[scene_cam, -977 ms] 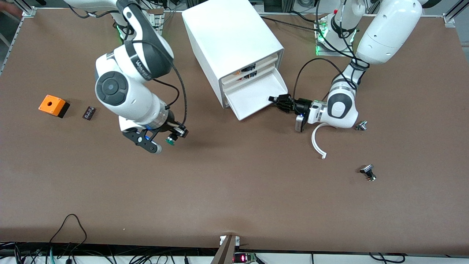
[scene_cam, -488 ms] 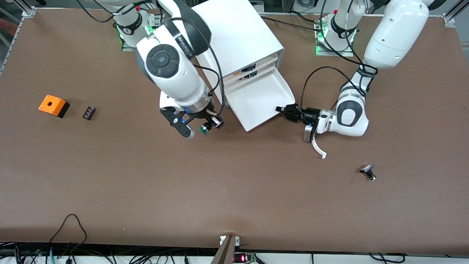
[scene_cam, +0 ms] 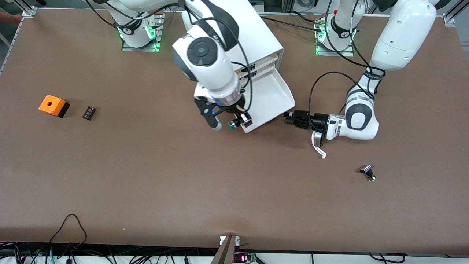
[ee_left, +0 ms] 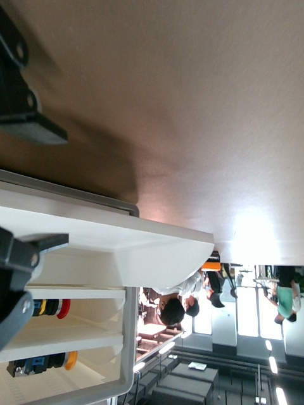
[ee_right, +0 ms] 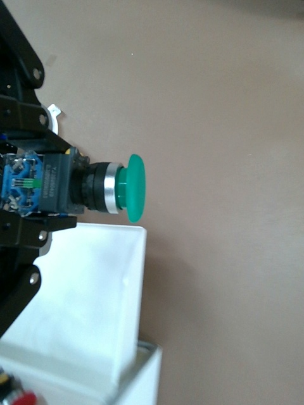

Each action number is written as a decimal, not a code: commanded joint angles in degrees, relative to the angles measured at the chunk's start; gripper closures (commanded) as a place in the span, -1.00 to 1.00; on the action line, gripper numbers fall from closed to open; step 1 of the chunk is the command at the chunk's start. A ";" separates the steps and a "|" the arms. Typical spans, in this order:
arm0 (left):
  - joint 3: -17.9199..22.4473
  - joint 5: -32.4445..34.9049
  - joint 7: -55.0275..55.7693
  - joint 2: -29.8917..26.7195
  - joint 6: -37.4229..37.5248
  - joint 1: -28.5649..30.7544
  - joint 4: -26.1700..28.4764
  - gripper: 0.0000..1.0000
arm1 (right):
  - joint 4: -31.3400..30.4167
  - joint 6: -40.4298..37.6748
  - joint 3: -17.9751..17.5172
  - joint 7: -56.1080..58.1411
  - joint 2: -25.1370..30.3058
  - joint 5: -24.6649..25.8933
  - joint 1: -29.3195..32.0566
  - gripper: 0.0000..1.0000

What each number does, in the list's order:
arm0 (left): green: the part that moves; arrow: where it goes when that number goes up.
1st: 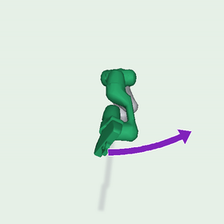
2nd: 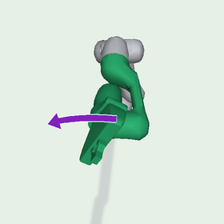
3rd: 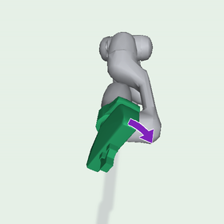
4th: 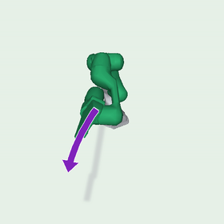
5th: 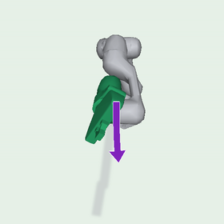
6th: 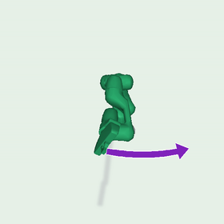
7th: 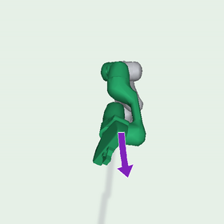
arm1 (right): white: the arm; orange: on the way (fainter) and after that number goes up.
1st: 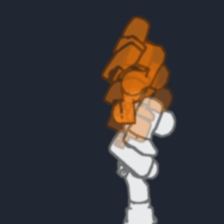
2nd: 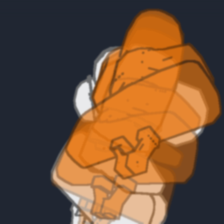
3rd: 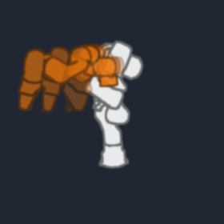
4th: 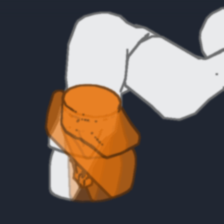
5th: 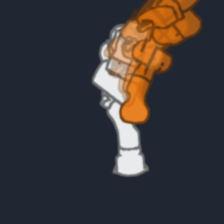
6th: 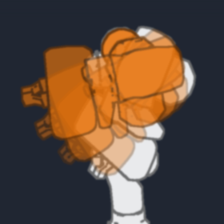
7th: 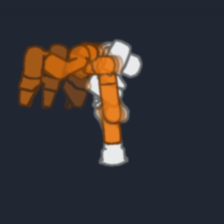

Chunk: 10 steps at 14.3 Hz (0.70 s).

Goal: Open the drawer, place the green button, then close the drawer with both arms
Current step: 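Carry the green button with the right gripper over the open drawer, then lower the button into the drawer and open the right gripper while the left gripper withdraws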

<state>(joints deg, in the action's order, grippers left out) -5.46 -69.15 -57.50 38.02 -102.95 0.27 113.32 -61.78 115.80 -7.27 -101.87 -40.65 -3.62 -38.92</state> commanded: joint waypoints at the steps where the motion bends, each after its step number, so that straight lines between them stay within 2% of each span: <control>1: -0.08 7.86 12.01 -4.61 3.52 1.48 -3.00 -1.00 | 2.89 2.67 0.86 -6.57 -3.90 1.95 -3.87 1.00; 5: 0.36 19.03 27.67 -8.04 10.30 3.41 -8.46 -1.00 | 2.37 4.00 0.77 -12.82 -6.90 5.02 -7.31 1.00; 10: 0.36 32.47 41.21 -10.15 17.78 4.47 -17.51 -1.00 | 0.35 6.45 0.68 -17.57 -9.27 5.02 -8.98 1.00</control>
<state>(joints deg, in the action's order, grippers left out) -5.16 -41.75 -21.30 28.81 -87.97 4.87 99.55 -61.70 120.78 -7.12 -116.74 -48.89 0.54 -46.88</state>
